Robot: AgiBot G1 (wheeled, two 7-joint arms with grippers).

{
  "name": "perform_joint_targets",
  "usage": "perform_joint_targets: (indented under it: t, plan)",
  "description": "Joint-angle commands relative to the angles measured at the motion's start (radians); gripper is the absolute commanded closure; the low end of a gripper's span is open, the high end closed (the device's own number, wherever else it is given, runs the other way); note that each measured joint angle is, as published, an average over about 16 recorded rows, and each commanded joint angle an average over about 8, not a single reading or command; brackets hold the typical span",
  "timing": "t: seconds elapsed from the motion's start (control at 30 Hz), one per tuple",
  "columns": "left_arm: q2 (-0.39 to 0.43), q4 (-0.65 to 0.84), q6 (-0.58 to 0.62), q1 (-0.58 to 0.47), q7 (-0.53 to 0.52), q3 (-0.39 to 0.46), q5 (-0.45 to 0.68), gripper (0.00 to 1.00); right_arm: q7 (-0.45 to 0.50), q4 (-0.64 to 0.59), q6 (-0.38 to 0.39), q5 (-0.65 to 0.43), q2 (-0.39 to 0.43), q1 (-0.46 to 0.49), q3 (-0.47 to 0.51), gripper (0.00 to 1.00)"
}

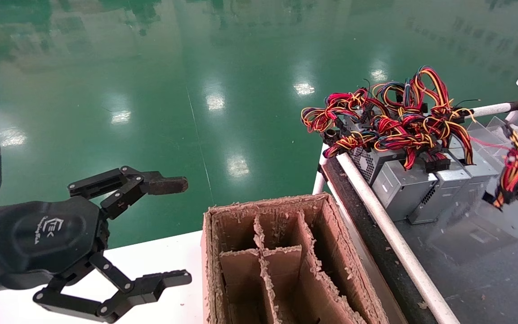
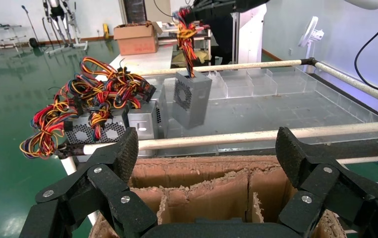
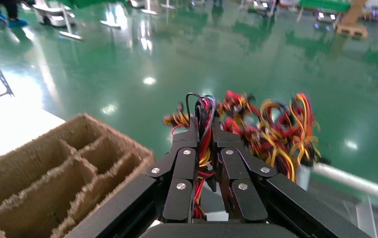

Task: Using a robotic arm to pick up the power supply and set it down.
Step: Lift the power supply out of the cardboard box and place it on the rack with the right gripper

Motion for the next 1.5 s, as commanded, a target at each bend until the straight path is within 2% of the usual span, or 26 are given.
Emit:
perform_joint_targets:
  t: [0.03, 0.2, 0.4, 0.6, 1.0, 1.03, 1.07, 1.23, 1.3, 1.33, 1.5]
  plan:
    - [0.000, 0.000, 0.000, 0.000, 0.000, 0.000, 0.000, 0.00, -0.011, -0.018, 0.003, -0.011, 0.009, -0.005, -0.006, 1.00]
    - [0.000, 0.000, 0.000, 0.000, 0.000, 0.000, 0.000, 0.00, -0.017, -0.022, 0.027, -0.056, -0.021, -0.009, -0.036, 1.00]
    - [0.000, 0.000, 0.000, 0.000, 0.000, 0.000, 0.000, 0.00, 0.011, 0.048, 0.120, -0.145, -0.072, 0.019, -0.077, 1.00]
    - [0.000, 0.000, 0.000, 0.000, 0.000, 0.000, 0.000, 0.00, 0.041, 0.108, 0.188, -0.187, -0.114, 0.051, -0.092, 1.00]
    - [0.000, 0.000, 0.000, 0.000, 0.000, 0.000, 0.000, 0.00, 0.059, 0.108, 0.202, -0.220, -0.180, 0.124, -0.110, 0.99]
    - [0.000, 0.000, 0.000, 0.000, 0.000, 0.000, 0.000, 0.00, 0.059, 0.105, 0.200, -0.223, -0.184, 0.130, -0.112, 0.95]
    - [0.000, 0.000, 0.000, 0.000, 0.000, 0.000, 0.000, 0.00, 0.058, 0.101, 0.198, -0.226, -0.188, 0.136, -0.113, 0.86]
    - [0.000, 0.000, 0.000, 0.000, 0.000, 0.000, 0.000, 0.00, 0.057, 0.084, 0.189, -0.244, -0.206, 0.162, -0.125, 0.23]
    - [0.000, 0.000, 0.000, 0.000, 0.000, 0.000, 0.000, 0.00, 0.057, 0.079, 0.186, -0.251, -0.212, 0.169, -0.129, 0.03]
    - [0.000, 0.000, 0.000, 0.000, 0.000, 0.000, 0.000, 0.00, 0.057, 0.077, 0.185, -0.254, -0.214, 0.171, -0.131, 0.00]
    - [0.000, 0.000, 0.000, 0.000, 0.000, 0.000, 0.000, 0.00, 0.059, 0.071, 0.181, -0.262, -0.220, 0.181, -0.136, 0.00]
